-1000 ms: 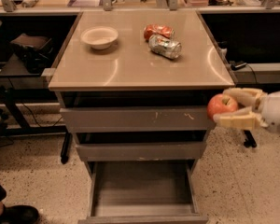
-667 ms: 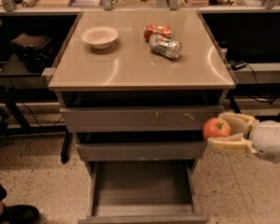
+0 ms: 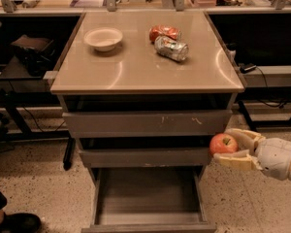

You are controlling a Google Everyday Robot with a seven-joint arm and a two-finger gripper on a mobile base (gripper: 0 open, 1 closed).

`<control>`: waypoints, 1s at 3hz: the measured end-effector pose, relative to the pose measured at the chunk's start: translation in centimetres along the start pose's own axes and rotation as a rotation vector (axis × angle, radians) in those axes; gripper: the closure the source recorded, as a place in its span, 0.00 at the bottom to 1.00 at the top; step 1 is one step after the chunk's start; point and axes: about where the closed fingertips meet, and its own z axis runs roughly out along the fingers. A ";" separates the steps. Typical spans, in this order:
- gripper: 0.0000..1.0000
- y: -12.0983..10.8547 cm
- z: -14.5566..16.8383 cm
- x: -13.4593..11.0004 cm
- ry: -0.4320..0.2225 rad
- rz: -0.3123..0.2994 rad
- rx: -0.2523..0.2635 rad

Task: Place apple into bottom drawer

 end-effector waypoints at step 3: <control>1.00 2.6 7.9 15.0 0.034 0.230 0.080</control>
Offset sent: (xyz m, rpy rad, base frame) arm 0.0099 0.0320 -0.2101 0.1106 0.2032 -0.1913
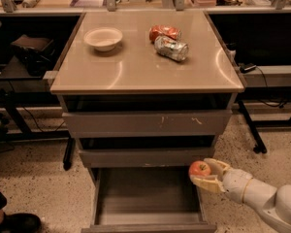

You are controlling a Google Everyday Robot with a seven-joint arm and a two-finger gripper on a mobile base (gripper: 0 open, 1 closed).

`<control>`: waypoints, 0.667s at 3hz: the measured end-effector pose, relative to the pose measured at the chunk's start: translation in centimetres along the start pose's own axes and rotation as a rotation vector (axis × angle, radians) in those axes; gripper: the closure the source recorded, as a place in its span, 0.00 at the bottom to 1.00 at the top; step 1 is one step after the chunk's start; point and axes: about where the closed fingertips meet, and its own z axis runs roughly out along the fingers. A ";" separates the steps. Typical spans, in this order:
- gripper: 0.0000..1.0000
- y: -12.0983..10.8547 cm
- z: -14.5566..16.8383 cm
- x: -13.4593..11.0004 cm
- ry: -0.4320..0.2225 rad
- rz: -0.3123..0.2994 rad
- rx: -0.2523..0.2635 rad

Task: Place apple into bottom drawer

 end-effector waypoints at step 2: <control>1.00 -1.2 3.0 4.2 0.034 0.009 0.057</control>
Offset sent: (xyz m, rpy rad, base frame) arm 0.0119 0.0061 -0.0423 -0.0287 0.0167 -0.0355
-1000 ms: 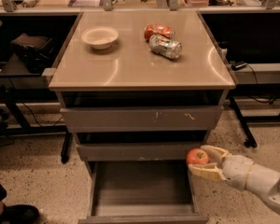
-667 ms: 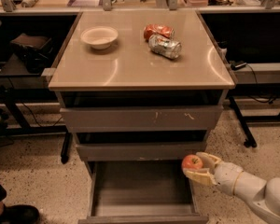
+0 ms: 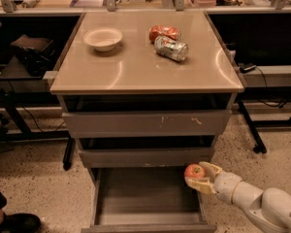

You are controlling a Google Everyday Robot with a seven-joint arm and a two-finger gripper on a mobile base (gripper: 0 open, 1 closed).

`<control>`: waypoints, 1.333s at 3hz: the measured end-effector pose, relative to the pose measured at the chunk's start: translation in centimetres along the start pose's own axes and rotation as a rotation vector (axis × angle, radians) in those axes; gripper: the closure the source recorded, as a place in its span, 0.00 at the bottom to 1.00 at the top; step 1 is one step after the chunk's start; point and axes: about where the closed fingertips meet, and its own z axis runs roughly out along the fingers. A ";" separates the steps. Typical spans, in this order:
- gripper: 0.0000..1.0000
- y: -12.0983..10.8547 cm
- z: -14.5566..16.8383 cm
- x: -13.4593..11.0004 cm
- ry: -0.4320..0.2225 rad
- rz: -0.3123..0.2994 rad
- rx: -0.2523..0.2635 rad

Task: Place apple into bottom drawer

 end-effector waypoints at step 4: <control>1.00 3.3 10.5 15.0 0.009 0.051 0.087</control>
Offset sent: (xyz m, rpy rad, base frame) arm 0.0058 0.0519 -0.1840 0.0327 0.0727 -0.0858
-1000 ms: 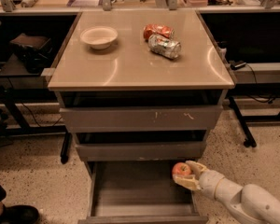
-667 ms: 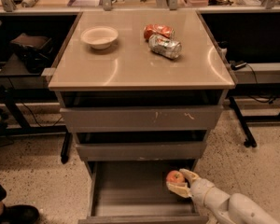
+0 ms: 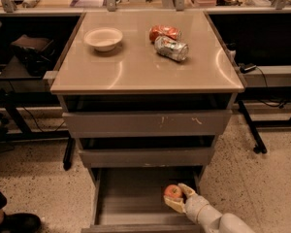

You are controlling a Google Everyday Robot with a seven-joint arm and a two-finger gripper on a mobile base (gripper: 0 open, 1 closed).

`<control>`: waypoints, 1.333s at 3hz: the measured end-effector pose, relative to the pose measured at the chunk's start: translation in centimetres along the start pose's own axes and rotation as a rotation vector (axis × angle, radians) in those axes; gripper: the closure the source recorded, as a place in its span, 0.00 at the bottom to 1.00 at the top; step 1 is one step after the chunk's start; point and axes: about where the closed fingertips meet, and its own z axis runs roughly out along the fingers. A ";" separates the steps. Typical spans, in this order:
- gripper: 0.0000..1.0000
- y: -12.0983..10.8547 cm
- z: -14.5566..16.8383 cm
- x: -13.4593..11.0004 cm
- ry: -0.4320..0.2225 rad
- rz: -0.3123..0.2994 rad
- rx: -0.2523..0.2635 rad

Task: Place apple into bottom drawer

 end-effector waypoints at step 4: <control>1.00 2.4 9.3 8.9 0.189 -0.079 -0.042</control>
Offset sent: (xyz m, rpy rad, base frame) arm 0.0178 0.0528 -0.1005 -0.1469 0.1094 0.1120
